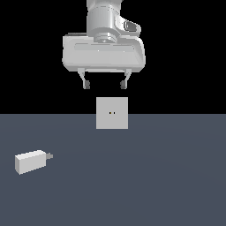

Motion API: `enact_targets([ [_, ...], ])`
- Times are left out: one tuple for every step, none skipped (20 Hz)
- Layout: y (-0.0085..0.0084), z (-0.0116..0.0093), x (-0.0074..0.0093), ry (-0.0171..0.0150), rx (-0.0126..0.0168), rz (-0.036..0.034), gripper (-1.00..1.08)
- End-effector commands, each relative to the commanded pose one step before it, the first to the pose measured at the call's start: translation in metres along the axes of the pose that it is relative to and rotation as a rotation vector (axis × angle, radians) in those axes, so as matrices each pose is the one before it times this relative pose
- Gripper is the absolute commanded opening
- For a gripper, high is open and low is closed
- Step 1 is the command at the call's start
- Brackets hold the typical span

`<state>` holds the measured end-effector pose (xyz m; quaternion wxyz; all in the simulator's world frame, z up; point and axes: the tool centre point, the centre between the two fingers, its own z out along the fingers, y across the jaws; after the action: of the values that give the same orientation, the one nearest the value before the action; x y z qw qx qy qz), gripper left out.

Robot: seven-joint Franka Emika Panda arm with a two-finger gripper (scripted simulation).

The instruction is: Plug the charger into the wall socket.

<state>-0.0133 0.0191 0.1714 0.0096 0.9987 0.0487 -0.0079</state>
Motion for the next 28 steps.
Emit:
enact_targets([
  [0.00001, 0.00000, 0.00000, 0.00000, 0.00000, 0.00000, 1.00],
  [0.00001, 0.00004, -0.00010, 0.00016, -0.00005, 0.00067, 1.00],
  [-0.00034, 0.00023, -0.00025, 0.00029, -0.00005, 0.00135, 1.00],
  [-0.00031, 0.00031, -0.00045, 0.00060, -0.00011, 0.00269, 1.00],
  [-0.00052, 0.00046, -0.00062, 0.00080, -0.00015, 0.00363, 1.00],
  [-0.00065, 0.00059, -0.00080, 0.00103, -0.00019, 0.00467, 1.00],
  [-0.00078, 0.00071, -0.00097, 0.00126, -0.00024, 0.00572, 1.00],
  [-0.00093, 0.00084, -0.00114, 0.00148, -0.00028, 0.00670, 1.00],
  [-0.00106, 0.00096, -0.00131, 0.00171, -0.00032, 0.00771, 1.00],
  [-0.00121, 0.00109, -0.00148, 0.00192, -0.00036, 0.00868, 1.00],
  [-0.00134, 0.00120, -0.00164, 0.00213, -0.00040, 0.00965, 1.00],
  [-0.00146, 0.00132, -0.00180, 0.00235, -0.00044, 0.01060, 1.00],
  [-0.00159, 0.00144, -0.00195, 0.00255, -0.00047, 0.01150, 1.00],
  [-0.00172, 0.00155, -0.00209, 0.00274, -0.00051, 0.01239, 1.00],
  [-0.00185, 0.00166, -0.00224, 0.00293, -0.00054, 0.01324, 1.00],
  [-0.00197, 0.00176, -0.00237, 0.00312, -0.00058, 0.01408, 1.00],
  [-0.00208, 0.00186, -0.00251, 0.00330, -0.00061, 0.01490, 1.00],
  [-0.00221, 0.00197, -0.00263, 0.00347, -0.00064, 0.01565, 1.00],
  [-0.00231, 0.00206, -0.00275, 0.00364, -0.00067, 0.01641, 1.00],
  [-0.00241, 0.00215, -0.00287, 0.00380, -0.00070, 0.01712, 1.00],
  [-0.00251, 0.00223, -0.00297, 0.00394, -0.00072, 0.01777, 1.00],
  [-0.00252, 0.00224, -0.00297, 0.00395, -0.00073, 0.01779, 1.00],
  [-0.00250, 0.00221, -0.00292, 0.00389, -0.00072, 0.01753, 1.00],
  [-0.00246, 0.00218, -0.00288, 0.00384, -0.00071, 0.01731, 1.00],
  [-0.00244, 0.00216, -0.00284, 0.00379, -0.00071, 0.01707, 1.00],
  [-0.00241, 0.00213, -0.00280, 0.00374, -0.00070, 0.01685, 1.00],
  [-0.00239, 0.00211, -0.00276, 0.00369, -0.00070, 0.01663, 1.00],
  [-0.00236, 0.00208, -0.00272, 0.00365, -0.00070, 0.01643, 1.00],
])
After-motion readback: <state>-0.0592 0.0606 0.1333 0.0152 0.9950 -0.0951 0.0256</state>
